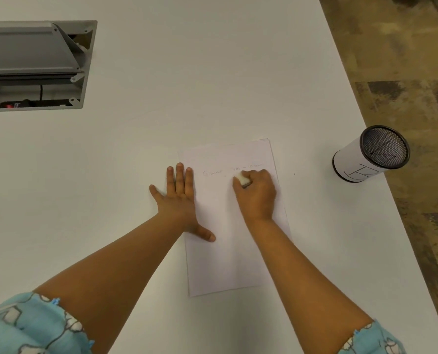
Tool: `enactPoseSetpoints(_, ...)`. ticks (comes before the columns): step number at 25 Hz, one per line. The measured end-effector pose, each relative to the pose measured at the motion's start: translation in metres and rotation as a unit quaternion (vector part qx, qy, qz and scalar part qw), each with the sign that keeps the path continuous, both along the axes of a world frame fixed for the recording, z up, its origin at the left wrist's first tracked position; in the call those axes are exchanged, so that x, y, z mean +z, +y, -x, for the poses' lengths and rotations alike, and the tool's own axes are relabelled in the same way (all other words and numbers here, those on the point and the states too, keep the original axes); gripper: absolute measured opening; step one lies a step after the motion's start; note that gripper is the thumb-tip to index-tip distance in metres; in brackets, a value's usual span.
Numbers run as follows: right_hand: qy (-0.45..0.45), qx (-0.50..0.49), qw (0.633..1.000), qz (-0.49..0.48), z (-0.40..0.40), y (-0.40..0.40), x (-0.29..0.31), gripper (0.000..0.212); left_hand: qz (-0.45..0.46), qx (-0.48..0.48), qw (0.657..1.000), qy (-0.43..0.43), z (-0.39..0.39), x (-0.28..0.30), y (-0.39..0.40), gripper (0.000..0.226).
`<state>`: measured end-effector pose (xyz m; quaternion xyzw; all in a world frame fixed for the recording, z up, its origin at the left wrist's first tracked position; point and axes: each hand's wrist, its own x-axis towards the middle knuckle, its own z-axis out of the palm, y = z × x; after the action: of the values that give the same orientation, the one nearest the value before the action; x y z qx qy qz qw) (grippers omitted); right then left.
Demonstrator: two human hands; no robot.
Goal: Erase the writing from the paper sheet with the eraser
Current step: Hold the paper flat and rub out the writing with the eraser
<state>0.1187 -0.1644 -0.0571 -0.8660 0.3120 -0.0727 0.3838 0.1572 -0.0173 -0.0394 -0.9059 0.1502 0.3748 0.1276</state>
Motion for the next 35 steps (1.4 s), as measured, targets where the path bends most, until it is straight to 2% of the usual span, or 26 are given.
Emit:
enactPoseSetpoints(2, 0.005, -0.044, 0.999, -0.016, 0.0, 0.006, 0.0, 0.026, 0.0, 0.0, 1.0, 0.001, 0.001, 0.001, -0.001, 0.16)
enactPoseSetpoints(5, 0.001, 0.102, 0.994, -0.047, 0.003, 0.06, 0.003, 0.026, -0.016, 0.009, 1.0, -0.006, 0.002, 0.001, -0.006, 0.159)
enactPoseSetpoints(7, -0.01, 0.142, 0.989, -0.031, 0.003, 0.056, 0.003, 0.025, -0.018, 0.007, 1.0, -0.006, 0.002, 0.001, -0.005, 0.159)
enactPoseSetpoints(11, 0.0, -0.035, 0.999, -0.008, -0.004, -0.004, -0.002, 0.025, 0.001, 0.003, 1.0, 0.003, 0.0, 0.0, 0.001, 0.161)
enactPoseSetpoints(12, 0.002, -0.052, 0.998, -0.018, -0.004, -0.002, -0.003, 0.025, 0.0, 0.003, 1.0, 0.005, 0.001, 0.001, 0.0, 0.161)
enactPoseSetpoints(13, -0.007, -0.037, 0.999, -0.028, -0.005, 0.009, -0.001, 0.025, -0.001, 0.003, 1.0, 0.007, 0.001, 0.0, -0.001, 0.161)
enactPoseSetpoints(17, -0.026, 0.132, 0.991, -0.03, -0.007, 0.058, -0.002, 0.027, -0.015, -0.002, 1.0, 0.001, 0.0, 0.0, -0.002, 0.161)
enactPoseSetpoints(18, -0.022, 0.118, 0.992, -0.026, -0.009, 0.05, -0.004, 0.028, -0.012, -0.001, 1.0, 0.002, 0.0, 0.0, -0.002, 0.161)
enactPoseSetpoints(22, -0.013, -0.035, 0.999, -0.016, 0.002, -0.009, -0.004, 0.028, 0.005, 0.0, 1.0, 0.004, 0.0, 0.001, 0.001, 0.159)
enactPoseSetpoints(25, -0.061, -0.1, 0.99, -0.077, 0.009, -0.018, 0.003, 0.03, 0.007, 0.0, 1.0, 0.006, 0.001, 0.003, 0.0, 0.159)
enactPoseSetpoints(27, -0.104, -0.177, 0.96, -0.189, 0.002, -0.001, 0.01, 0.023, 0.007, 0.001, 1.0, 0.007, 0.001, 0.002, 0.0, 0.159)
enactPoseSetpoints(28, -0.114, -0.204, 0.926, -0.297, -0.001, 0.014, 0.012, 0.018, 0.006, 0.002, 1.0, 0.007, 0.0, 0.002, -0.001, 0.16)
enactPoseSetpoints(30, -0.106, -0.206, 0.804, -0.547, -0.002, 0.047, 0.015, 0.022, -0.001, 0.001, 1.0, 0.003, 0.001, 0.0, -0.002, 0.161)
enactPoseSetpoints(31, -0.089, -0.175, 0.749, -0.633, -0.002, 0.059, 0.014, 0.025, -0.005, -0.001, 1.0, -0.001, 0.001, 0.0, -0.002, 0.161)
enactPoseSetpoints(33, -0.072, -0.118, 0.694, -0.706, -0.005, 0.059, 0.007, 0.032, -0.007, 0.0, 1.0, 0.001, 0.001, 0.0, -0.001, 0.161)
enactPoseSetpoints(35, -0.144, -0.139, 0.661, -0.723, -0.008, 0.019, 0.003, 0.04, 0.003, 0.004, 1.0, 0.006, 0.001, 0.0, 0.0, 0.16)
